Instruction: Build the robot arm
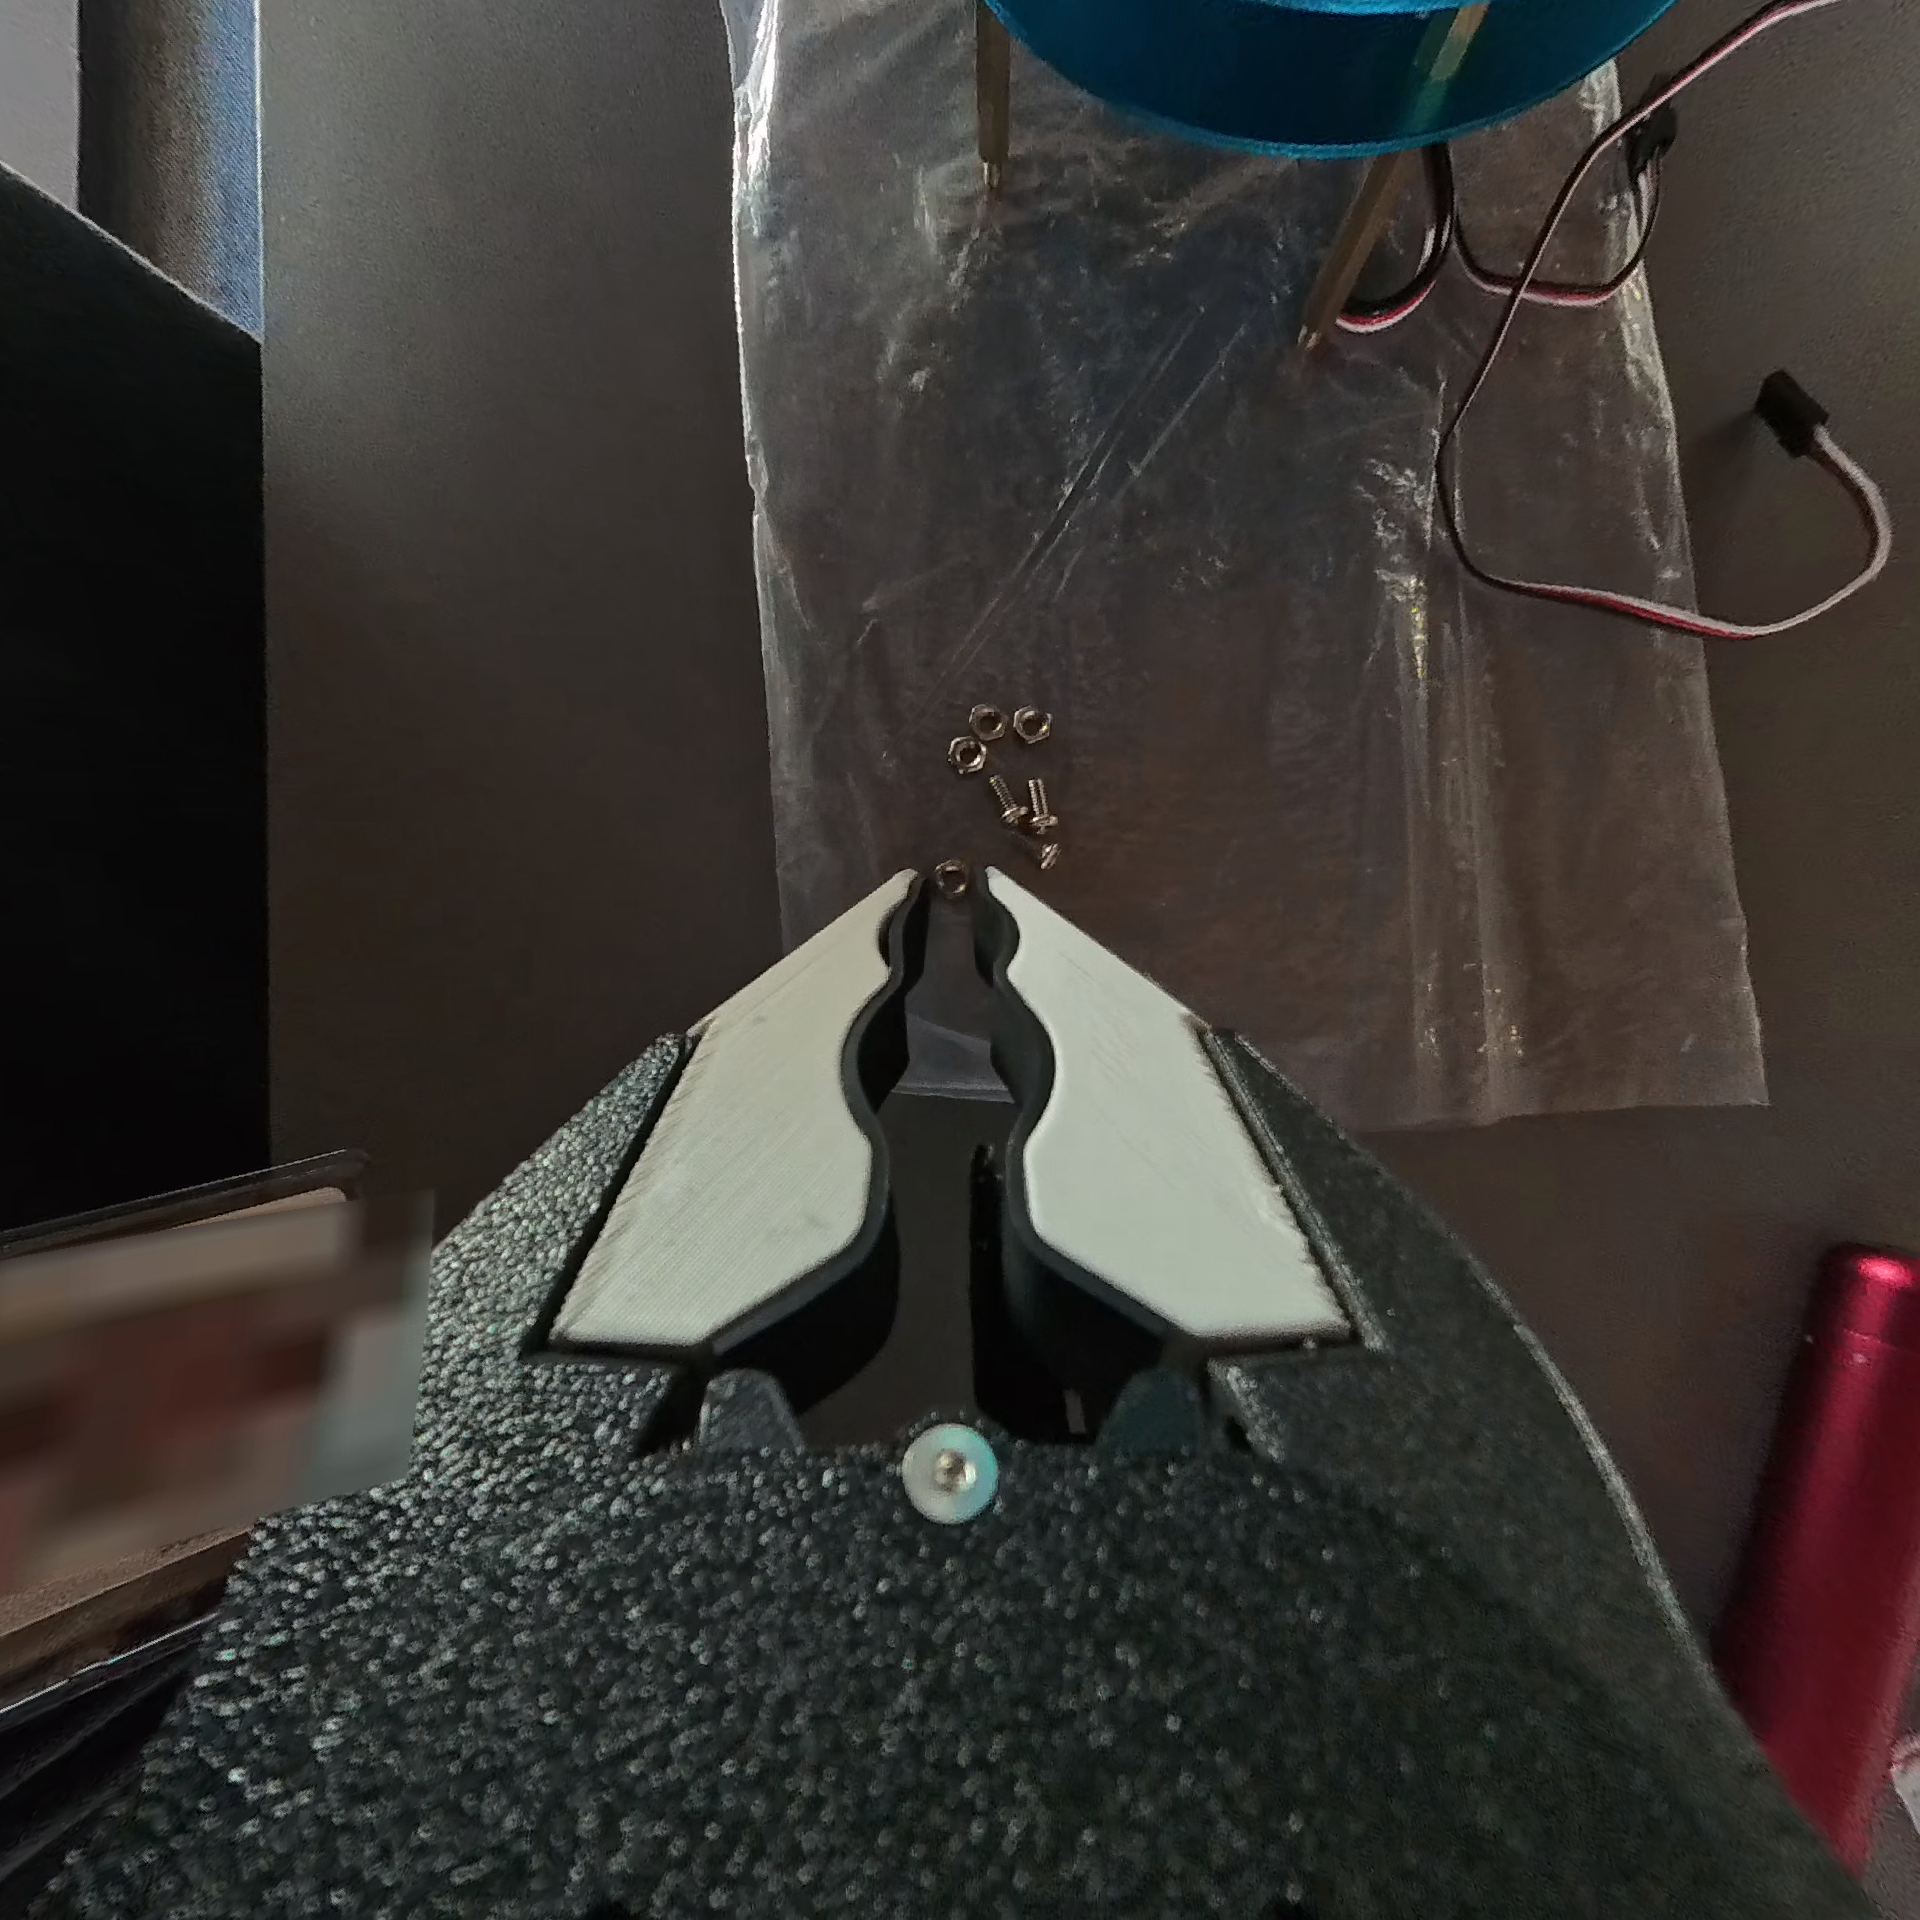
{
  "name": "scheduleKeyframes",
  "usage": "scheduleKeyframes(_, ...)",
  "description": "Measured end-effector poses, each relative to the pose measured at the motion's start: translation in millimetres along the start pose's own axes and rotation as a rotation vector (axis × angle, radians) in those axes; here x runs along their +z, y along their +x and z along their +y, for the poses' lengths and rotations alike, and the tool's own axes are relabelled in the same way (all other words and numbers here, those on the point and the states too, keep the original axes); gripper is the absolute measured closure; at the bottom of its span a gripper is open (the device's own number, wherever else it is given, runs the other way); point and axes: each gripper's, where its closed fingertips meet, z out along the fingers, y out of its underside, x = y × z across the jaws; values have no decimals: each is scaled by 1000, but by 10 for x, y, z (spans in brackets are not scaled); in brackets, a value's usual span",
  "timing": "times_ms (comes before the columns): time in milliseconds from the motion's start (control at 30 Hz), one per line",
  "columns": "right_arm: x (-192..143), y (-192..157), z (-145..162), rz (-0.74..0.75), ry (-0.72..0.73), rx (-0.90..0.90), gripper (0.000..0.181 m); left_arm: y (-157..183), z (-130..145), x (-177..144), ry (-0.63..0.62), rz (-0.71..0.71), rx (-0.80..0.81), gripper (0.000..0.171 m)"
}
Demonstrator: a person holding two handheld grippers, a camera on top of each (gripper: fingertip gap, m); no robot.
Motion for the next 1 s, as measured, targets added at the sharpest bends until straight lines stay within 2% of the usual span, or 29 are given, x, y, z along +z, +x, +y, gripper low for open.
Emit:
scheduleKeyframes(133,-10,19,4,-8,23,24,176,7,2,-7,0,1,7,142)
scheduleKeyframes(267,-144,48,-72,-46,183,132,176,6,-11,-33,11,-5,3,140)
scheduleKeyframes(333,-210,110,-19,-29,205,179,176,2,-20,-51,22,-11,-7,139)
scheduleKeyframes(533,-242,213,305,56,0,120,176,23,-24,-58,31,-18,-3,139)
scheduleKeyframes(667,-243,212,300,61,-76,61,167,13,-24,-50,30,-20,-3,138)
scheduleKeyframes(867,-204,218,273,47,-145,3,169,8,-8,-46,19,-18,1,139)
scheduleKeyframes(1000,-203,194,282,26,-178,14,178,2,-2,-57,19,-20,-5,139)
